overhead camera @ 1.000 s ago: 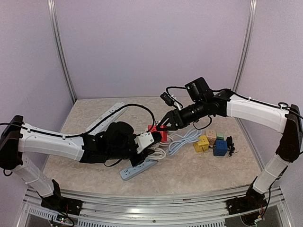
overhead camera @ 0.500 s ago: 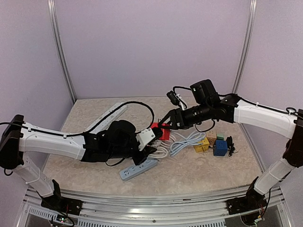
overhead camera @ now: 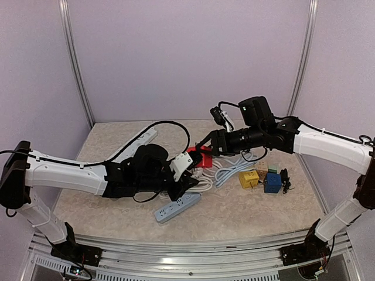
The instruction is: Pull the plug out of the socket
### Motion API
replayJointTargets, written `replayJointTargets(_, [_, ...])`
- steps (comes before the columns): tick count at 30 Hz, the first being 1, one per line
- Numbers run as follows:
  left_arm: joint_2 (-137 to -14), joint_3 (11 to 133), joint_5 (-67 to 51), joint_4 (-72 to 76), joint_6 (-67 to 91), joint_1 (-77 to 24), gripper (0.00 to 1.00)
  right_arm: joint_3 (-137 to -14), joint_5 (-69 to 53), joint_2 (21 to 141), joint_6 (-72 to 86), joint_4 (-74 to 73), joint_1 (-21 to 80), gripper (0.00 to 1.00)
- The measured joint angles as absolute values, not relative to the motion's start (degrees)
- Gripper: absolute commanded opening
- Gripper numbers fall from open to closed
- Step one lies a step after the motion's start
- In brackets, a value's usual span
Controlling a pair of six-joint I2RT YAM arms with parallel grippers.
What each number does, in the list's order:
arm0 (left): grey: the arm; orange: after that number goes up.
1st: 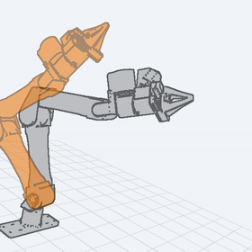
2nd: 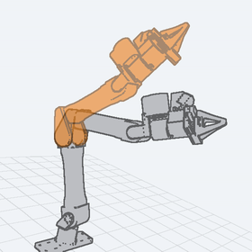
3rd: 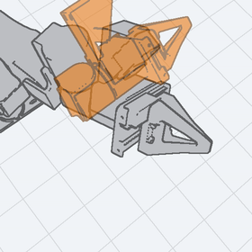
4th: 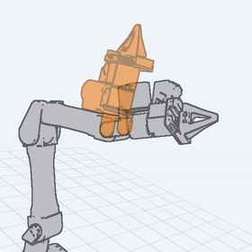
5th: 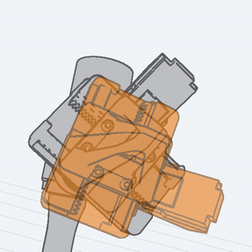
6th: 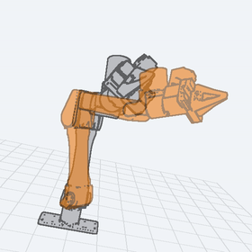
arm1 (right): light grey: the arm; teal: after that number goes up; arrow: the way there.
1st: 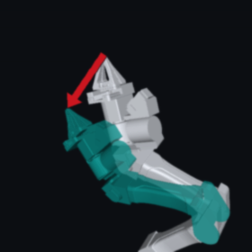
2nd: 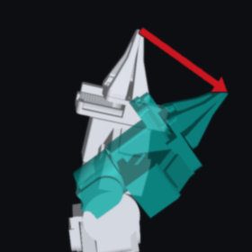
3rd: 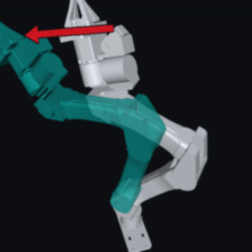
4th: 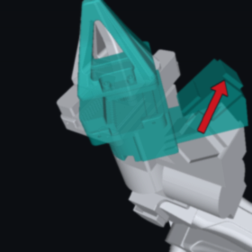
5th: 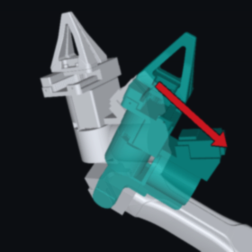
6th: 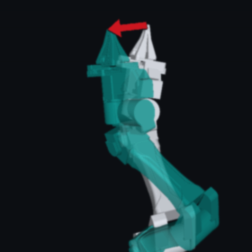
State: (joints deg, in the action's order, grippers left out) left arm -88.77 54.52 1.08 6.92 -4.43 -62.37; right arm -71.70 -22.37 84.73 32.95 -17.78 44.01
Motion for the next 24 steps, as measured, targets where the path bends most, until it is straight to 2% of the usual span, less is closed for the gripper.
replayJointTargets(1, [-88.77, 54.22, 1.04, 6.87, -4.67, -62.37, 0.23, -71.99, -23.24, 85.23, 32.18, -18.02, 43.92, 0.00])
replayJointTargets(3, [-88.77, 53.89, 0.78, 6.68, -4.49, -62.11, 0.44, -72.71, -25.32, 86.35, 29.93, -18.55, 43.57, 0.00])
replayJointTargets(6, [-87.53, 53.08, -1.19, 6.94, -3.07, -60.99, 0.69, -73.21, -25.28, 87.07, 25.47, -20.10, 42.63, 0.00])
replayJointTargets(8, [-85.19, 51.79, -3.07, 7.75, -0.64, -59.57, 0.80, -73.21, -24.67, 87.15, 23.27, -20.78, 41.78, 0.00])
replayJointTargets(12, [-80.93, 49.74, -5.19, 9.82, 3.53, -56.80, 0.90, -73.21, -24.97, 87.15, 19.92, -21.32, 40.77, 0.00])
replayJointTargets(20, [-74.56, 46.92, -14.39, 13.06, 14.57, -49.91, 0.93, -73.01, -30.98, 86.87, 17.85, -18.28, 40.42, 0.00])
replayJointTargets(24, [-73.38, 46.89, -19.27, 14.61, 19.55, -46.70, 0.99, -72.29, -36.16, 86.61, 19.25, -14.22, 40.34, 0.00])
